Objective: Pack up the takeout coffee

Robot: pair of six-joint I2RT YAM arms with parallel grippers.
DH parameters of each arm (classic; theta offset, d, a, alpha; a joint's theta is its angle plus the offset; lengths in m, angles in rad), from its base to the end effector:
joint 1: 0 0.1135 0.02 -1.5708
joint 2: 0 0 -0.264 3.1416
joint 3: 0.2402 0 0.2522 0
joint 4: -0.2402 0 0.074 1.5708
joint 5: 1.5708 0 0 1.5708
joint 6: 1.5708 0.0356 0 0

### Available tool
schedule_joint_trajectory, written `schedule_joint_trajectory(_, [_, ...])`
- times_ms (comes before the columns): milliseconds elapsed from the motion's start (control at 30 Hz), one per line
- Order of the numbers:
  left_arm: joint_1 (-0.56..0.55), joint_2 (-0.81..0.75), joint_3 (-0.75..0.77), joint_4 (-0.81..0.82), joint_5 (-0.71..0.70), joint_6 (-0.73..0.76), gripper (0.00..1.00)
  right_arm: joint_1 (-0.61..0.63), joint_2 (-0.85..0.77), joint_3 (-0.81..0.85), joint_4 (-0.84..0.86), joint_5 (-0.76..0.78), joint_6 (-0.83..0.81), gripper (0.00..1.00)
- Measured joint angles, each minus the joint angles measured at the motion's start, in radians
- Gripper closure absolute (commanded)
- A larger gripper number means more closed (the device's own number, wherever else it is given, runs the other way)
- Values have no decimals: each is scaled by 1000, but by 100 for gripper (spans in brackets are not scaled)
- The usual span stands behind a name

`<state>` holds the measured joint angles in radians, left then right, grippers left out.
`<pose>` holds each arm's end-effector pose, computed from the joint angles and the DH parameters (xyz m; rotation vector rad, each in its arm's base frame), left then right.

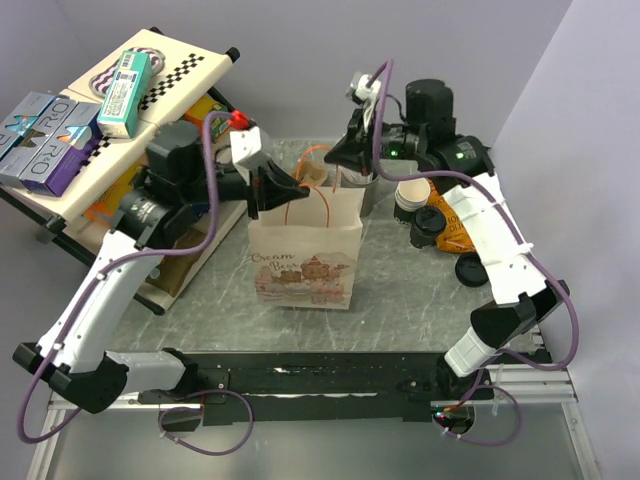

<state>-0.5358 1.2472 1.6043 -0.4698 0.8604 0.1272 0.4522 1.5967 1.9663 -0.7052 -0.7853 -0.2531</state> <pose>0.1936 -0.1463 0.4947 1.1539 1.3144 -1.0204 0.2833 0.1656 0.4892 -1.1314 1.5235 0.8788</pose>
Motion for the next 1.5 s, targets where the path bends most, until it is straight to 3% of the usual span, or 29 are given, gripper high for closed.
schedule_joint_trajectory(333, [0,1,161,-5,-5,11,99,0,33,275,-11,26,1,100])
schedule_joint_trajectory(700, [0,16,163,-25,-27,19,99,0,54,283,-5,36,2,100])
schedule_joint_trajectory(733, [0,15,163,-25,-29,19,93,0,55,280,-6,36,2,100])
schedule_joint_trajectory(767, [0,13,157,-22,-33,19,77,0,55,272,-3,35,2,97])
schedule_joint_trajectory(800, [0,7,146,-21,-43,19,59,0,55,261,-4,35,2,88])
schedule_joint_trajectory(833, [0,0,130,-20,-50,24,36,0,55,246,0,34,3,64])
schedule_joint_trajectory(867, [0,-9,111,-17,-59,30,27,0,54,230,3,33,8,51])
schedule_joint_trajectory(900, [0,-26,75,-7,-76,29,18,0,53,205,4,32,10,32])
schedule_joint_trajectory(933, [0,-47,32,-8,-86,29,1,0,52,168,10,31,5,1])
schedule_joint_trajectory(1167, [0,-236,-306,-77,-181,37,1,0,-10,-148,-36,81,2,0])
schedule_joint_trajectory(1267, [0,-272,-294,-107,-243,53,1,0,-60,-153,-29,103,1,0])
schedule_joint_trajectory(1500, [2,-234,-104,-85,-328,116,1,0,-210,-122,37,113,-32,0])
